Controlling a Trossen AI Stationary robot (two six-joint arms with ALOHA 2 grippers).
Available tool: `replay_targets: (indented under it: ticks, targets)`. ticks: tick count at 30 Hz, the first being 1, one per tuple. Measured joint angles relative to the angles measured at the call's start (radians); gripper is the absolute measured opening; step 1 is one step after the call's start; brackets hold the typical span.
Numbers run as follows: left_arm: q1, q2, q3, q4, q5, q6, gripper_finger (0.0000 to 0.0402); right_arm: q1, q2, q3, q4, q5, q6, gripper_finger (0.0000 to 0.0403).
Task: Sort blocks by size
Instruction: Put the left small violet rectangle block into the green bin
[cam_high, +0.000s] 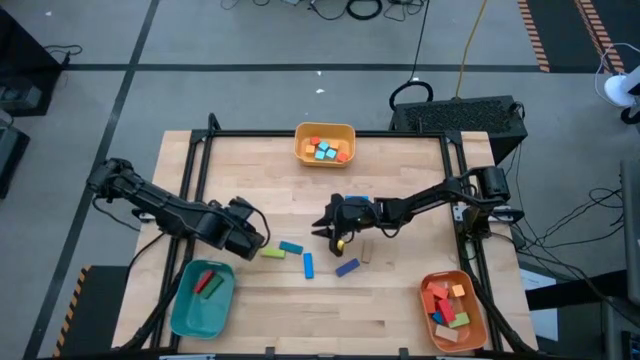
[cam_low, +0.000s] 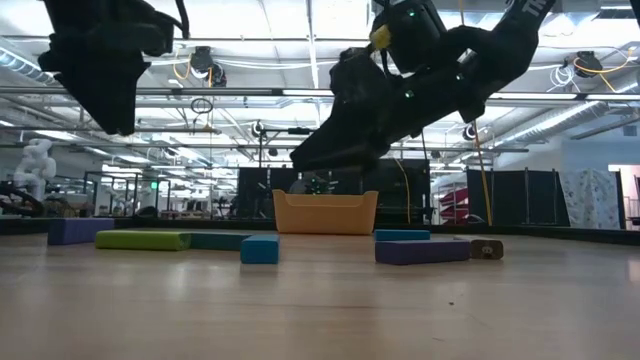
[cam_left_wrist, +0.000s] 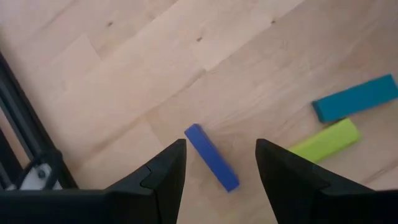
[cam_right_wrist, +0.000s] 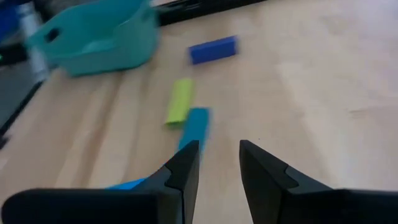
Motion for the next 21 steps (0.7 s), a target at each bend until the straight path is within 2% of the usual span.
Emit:
replay_targets:
  ticks: [5, 14, 21]
  targets:
    - [0.013, 0.000, 0.000, 0.000, 0.020, -0.146, 0.0193, 0.004, 0.000, 0.000, -0.001, 0.150, 0.024, 0.0098]
    - [0.037, 0.031, -0.005, 0.000, 0.048, -0.289, 0.0193, 0.014, 0.000, 0.000, -0.034, 0.175, 0.014, 0.0098]
    - [0.051, 0.113, -0.011, 0.014, 0.074, -0.258, 0.0193, 0.006, 0.000, 0.000, -0.022, 0.176, -0.007, 0.0098]
